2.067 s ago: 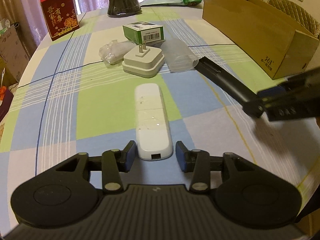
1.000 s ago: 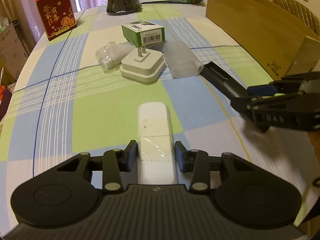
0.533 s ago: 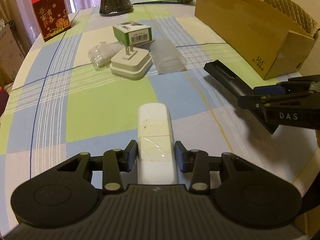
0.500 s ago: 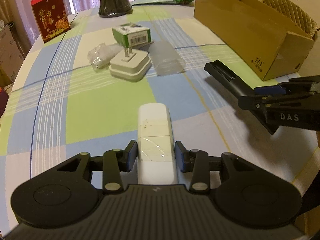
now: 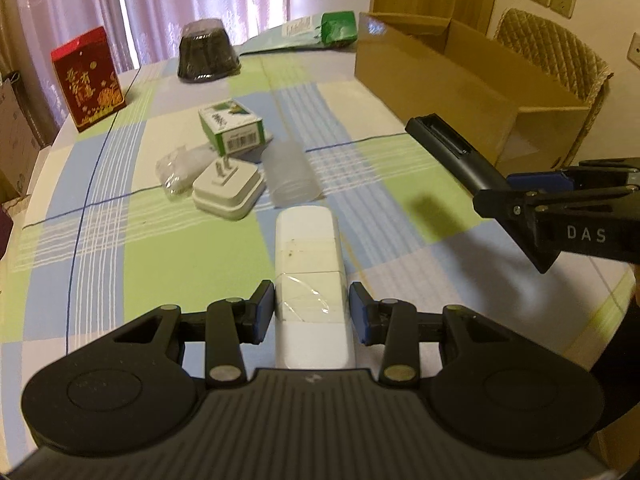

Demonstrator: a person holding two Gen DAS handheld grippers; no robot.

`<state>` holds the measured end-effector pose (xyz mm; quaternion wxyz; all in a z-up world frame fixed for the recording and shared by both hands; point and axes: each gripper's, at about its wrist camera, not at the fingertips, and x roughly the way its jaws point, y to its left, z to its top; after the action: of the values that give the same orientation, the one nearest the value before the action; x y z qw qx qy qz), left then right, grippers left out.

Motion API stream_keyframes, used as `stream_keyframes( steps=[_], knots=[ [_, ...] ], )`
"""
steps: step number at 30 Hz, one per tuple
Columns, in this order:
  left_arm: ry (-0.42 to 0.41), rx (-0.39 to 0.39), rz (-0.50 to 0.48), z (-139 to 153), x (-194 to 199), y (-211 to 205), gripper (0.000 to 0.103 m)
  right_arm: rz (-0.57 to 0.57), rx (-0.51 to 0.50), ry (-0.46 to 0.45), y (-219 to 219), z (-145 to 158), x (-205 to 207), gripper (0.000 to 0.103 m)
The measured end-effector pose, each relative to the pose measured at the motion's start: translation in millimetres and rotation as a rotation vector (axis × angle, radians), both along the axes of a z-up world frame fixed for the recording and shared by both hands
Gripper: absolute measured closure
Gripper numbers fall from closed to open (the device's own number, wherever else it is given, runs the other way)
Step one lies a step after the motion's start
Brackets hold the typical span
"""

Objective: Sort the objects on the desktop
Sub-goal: 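Carry the white stick with the left tool while the right tool carries the black remote to the box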

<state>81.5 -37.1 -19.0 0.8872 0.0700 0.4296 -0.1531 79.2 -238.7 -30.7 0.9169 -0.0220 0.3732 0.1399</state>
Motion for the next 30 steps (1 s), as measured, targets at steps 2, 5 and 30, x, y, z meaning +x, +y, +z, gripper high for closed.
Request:
stream_keyframes(
  steps=[2, 5, 30],
  knots=[
    [-0.006, -0.001, -0.008, 5, -2, -4, 0.068, -0.011, 0.002, -0.009, -5, 6, -3, 0.066],
    [-0.018, -0.002, -0.02, 13, -6, -9, 0.068, -0.031, 0.008, -0.019, -13, 15, -7, 0.066],
    [-0.075, 0.014, -0.126, 43, -22, -55, 0.068, -0.118, 0.039, -0.068, -59, 46, -22, 0.066]
  ],
)
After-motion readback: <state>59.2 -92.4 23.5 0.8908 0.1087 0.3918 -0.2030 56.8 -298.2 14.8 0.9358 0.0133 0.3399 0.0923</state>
